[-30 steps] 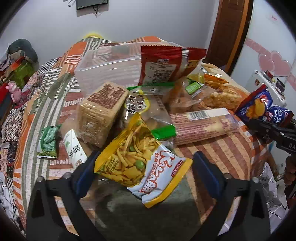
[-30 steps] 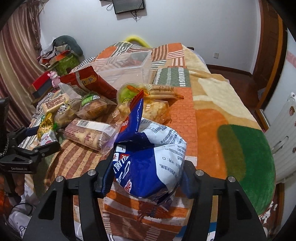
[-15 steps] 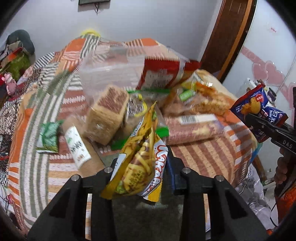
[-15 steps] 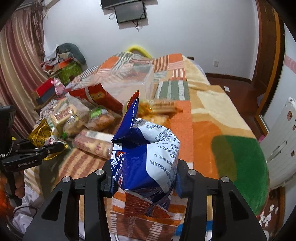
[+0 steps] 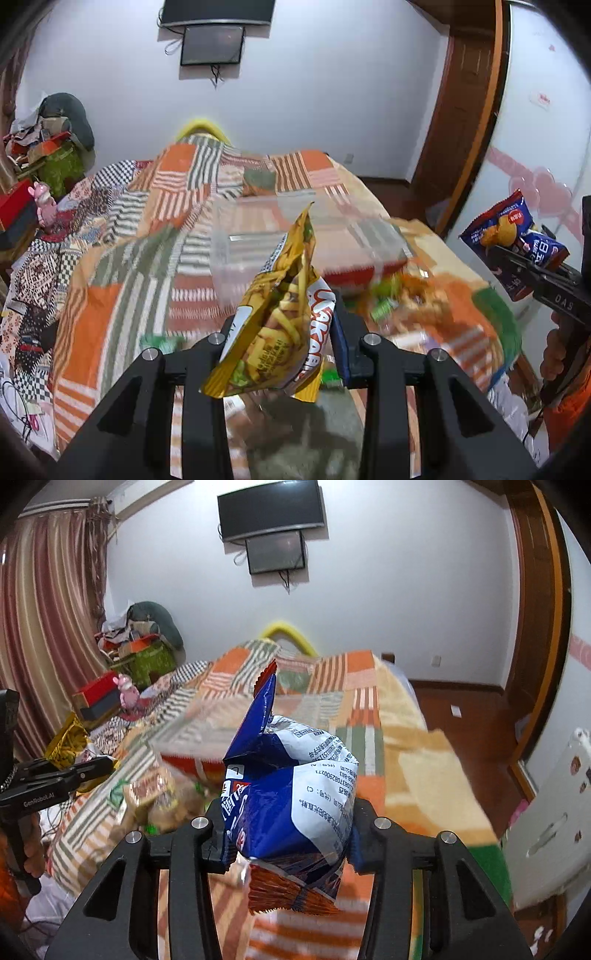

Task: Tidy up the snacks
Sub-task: 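Drop the yellow bag into the clear box while right tool drops the blue bag in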

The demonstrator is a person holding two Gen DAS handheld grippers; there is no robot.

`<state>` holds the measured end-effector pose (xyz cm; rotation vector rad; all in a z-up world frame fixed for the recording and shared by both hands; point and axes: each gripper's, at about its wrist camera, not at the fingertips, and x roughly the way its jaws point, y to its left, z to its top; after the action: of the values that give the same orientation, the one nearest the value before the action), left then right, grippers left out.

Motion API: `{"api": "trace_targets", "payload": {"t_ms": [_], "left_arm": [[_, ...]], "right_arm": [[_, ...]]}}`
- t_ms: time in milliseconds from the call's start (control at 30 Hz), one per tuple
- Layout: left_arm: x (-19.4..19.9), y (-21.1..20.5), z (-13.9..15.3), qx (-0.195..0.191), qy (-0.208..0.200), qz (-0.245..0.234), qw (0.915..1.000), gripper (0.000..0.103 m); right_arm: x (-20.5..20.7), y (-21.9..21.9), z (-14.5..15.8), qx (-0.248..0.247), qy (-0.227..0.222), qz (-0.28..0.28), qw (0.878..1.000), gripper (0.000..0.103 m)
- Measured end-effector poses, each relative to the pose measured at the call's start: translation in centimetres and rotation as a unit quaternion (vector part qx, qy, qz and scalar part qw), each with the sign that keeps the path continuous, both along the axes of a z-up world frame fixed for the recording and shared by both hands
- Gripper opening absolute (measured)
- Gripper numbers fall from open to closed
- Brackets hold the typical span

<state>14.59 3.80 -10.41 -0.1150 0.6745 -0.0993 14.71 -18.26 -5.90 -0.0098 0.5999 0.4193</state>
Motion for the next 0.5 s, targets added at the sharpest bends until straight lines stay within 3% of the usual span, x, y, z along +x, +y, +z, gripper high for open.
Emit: {"api": "trace_targets", "payload": {"t_ms": [333, 500], "left_arm": [[5.0, 1.2, 1.9, -0.008, -0.022, 0.016, 0.9996, 0.034], [8.1, 1.3, 1.5, -0.006, -0.018, 0.018, 0.9997, 0.034]], "right_arm": [[3.6, 2.2, -0.1, 0.013, -0.012, 0.001, 1.000, 0.042], [5.9, 3.6, -0.6, 0.008, -0.006, 0.001, 1.000, 0.042]]}}
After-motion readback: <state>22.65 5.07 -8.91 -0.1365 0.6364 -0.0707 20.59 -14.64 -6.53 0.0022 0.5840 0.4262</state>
